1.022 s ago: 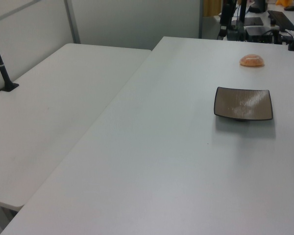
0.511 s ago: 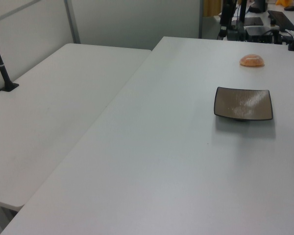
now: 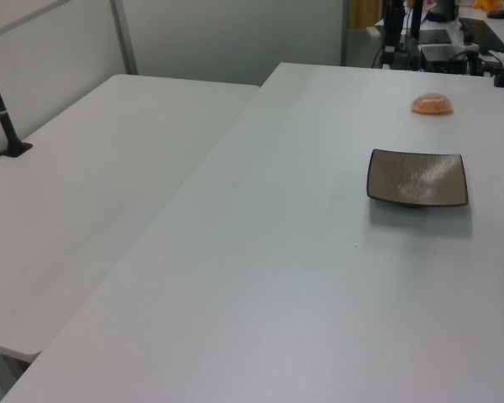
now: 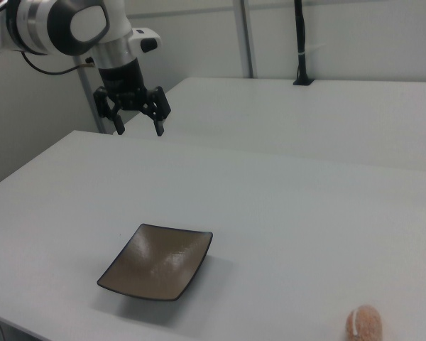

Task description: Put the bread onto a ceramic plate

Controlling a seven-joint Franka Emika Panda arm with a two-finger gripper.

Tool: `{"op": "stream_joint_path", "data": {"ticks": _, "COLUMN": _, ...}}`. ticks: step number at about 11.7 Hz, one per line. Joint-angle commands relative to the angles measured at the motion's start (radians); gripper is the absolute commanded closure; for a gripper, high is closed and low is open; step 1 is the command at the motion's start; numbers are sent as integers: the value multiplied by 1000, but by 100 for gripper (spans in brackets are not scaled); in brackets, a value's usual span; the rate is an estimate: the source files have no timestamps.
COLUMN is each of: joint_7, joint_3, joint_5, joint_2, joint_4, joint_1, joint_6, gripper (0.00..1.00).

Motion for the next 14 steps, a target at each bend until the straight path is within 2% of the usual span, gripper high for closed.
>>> {"op": "stream_joint_path", "data": {"ticks": 1, "joint_7": -101, "joint_3": -10, "joint_5": 0, "joint_2": -21, "joint_4": -33, "joint_1": 2, "joint_6": -38, "gripper": 0}}
{"op": "stream_joint_path", "data": {"ticks": 5, "joint_7": -117, "joint_3": -14, "joint_5": -16, "joint_2": -20, "joint_4": -19, "joint_1": -59, "joint_6": -43, "gripper": 0}}
{"op": "stream_joint_path", "data": {"ticks": 8, "joint_7": -170, "joint_3": -17, "joint_5": -18, "joint_2": 3, "joint_4": 2, "joint_1": -151, "joint_6": -35, "gripper": 0}}
{"op": "stream_joint_path", "data": {"ticks": 10, "joint_7": -230, "joint_3": -19, "joint_5": -30, "joint_2": 20, "joint_4": 2, "joint_1": -229, "joint_6": 32, "gripper": 0}}
{"op": "stream_joint_path", "data": {"ticks": 11, "joint_7": -252, "joint_3": -45, "joint_5": -30, "joint_2": 37, "joint_4": 1, "joint_1": -254, "joint_6": 58, "gripper": 0}}
{"op": "stream_joint_path", "data": {"ticks": 14, "joint_7": -359, "joint_3": -173, "joint_5": -27, "joint_2": 104, "joint_4": -4, "joint_1": -280, "joint_6": 156, "gripper": 0}}
